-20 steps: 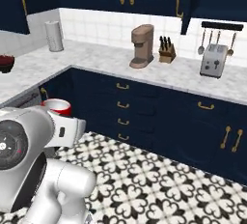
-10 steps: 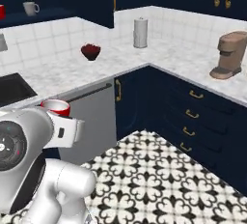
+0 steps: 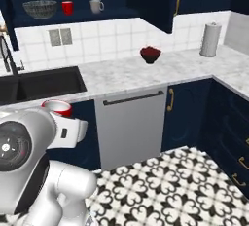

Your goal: Gather all objects into one cabinet and sort the glasses and bowls to opposite sides.

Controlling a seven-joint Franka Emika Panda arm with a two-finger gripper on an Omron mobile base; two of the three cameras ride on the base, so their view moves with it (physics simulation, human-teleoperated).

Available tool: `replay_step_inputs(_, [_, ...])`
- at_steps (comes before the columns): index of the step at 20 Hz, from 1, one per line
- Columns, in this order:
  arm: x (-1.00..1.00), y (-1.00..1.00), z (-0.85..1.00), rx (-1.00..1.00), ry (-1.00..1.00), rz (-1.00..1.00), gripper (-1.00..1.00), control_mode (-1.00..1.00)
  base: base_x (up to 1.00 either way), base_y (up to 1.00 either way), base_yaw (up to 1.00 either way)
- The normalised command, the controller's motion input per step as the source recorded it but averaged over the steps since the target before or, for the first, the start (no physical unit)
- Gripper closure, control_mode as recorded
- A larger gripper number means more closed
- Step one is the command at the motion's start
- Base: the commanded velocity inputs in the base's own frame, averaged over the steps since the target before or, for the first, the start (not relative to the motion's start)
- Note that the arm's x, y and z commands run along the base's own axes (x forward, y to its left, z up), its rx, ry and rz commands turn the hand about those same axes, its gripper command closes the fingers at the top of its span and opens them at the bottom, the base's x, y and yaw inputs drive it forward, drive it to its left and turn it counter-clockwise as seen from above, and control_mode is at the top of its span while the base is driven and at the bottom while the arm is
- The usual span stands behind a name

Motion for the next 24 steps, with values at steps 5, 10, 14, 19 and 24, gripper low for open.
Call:
replay_step_inputs(5, [0.00,0.00,0.00,0.00,0.00,0.00,1.00,1.00,0.68,-0.38,0.18])
replay_step_inputs(10, [0.00,0.00,0.00,0.00,0.00,0.00,1.00,1.00,0.98,-0.14,0.07])
replay_step_inputs(14, [0.00,0.00,0.00,0.00,0.00,0.00,1.00,1.00,0.83,0.24,0.05])
replay_step_inputs(19, [0.00,0.00,0.00,0.00,0.00,0.00,1.00,1.00,0.71,0.24,0.07])
replay_step_inputs(24, [0.00,0.00,0.00,0.00,0.00,0.00,1.00,1.00,0.93,0.03,0.05])
